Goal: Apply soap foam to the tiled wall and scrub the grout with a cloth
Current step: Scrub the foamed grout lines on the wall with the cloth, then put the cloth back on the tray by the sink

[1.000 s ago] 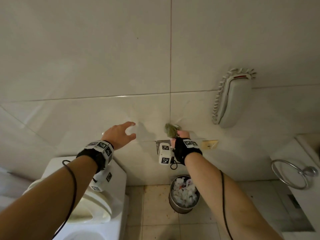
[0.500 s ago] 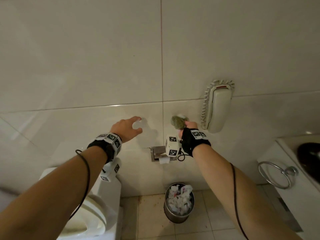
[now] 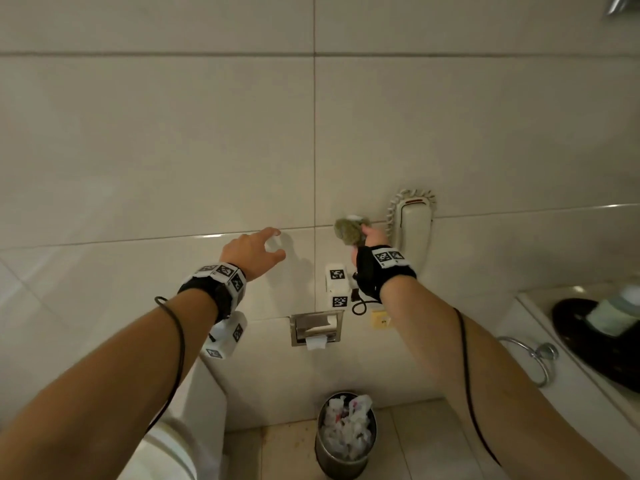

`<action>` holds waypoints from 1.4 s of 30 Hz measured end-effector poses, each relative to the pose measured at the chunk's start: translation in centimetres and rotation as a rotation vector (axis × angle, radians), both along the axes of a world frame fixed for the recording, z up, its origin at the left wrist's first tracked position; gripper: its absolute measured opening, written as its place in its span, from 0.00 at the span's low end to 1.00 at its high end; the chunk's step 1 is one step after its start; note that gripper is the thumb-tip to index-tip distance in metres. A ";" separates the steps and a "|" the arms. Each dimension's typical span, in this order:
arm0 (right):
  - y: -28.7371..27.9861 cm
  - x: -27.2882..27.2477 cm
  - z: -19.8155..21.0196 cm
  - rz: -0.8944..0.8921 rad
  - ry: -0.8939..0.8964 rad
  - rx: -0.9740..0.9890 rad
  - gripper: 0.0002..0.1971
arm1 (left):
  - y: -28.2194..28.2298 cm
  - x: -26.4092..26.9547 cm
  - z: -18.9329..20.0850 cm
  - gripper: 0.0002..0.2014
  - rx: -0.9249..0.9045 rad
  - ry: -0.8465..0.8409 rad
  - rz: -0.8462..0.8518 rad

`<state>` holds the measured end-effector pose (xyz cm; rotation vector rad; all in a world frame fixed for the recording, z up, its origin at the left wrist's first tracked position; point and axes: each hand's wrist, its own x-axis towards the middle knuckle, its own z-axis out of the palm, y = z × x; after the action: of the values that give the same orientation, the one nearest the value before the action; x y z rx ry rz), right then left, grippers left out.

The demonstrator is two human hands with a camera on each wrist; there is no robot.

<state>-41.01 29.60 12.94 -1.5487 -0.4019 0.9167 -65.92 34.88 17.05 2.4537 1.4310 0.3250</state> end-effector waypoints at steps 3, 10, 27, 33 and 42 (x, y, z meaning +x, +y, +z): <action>-0.5 -1.1 2.5 -0.020 0.068 0.092 0.25 | -0.1 -0.2 1.7 0.24 0.039 -0.061 0.007; -0.5 -2.7 6.8 -0.090 0.230 0.307 0.24 | -0.5 -0.9 5.1 0.18 0.107 -0.229 0.005; -13.2 -4.0 9.9 -0.601 0.233 0.435 0.18 | -5.7 3.4 7.6 0.19 0.062 -0.383 -0.381; -20.5 -0.4 6.9 -0.711 0.180 0.406 0.22 | -11.0 8.1 6.2 0.19 -0.007 -0.377 -0.520; -32.1 5.7 5.1 -0.803 0.199 0.360 0.05 | -21.2 19.1 3.5 0.18 -0.073 -0.372 -0.655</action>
<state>-35.29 -2.53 18.02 -1.1169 0.1961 0.3315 -46.86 13.73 20.52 2.4642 0.4462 0.5241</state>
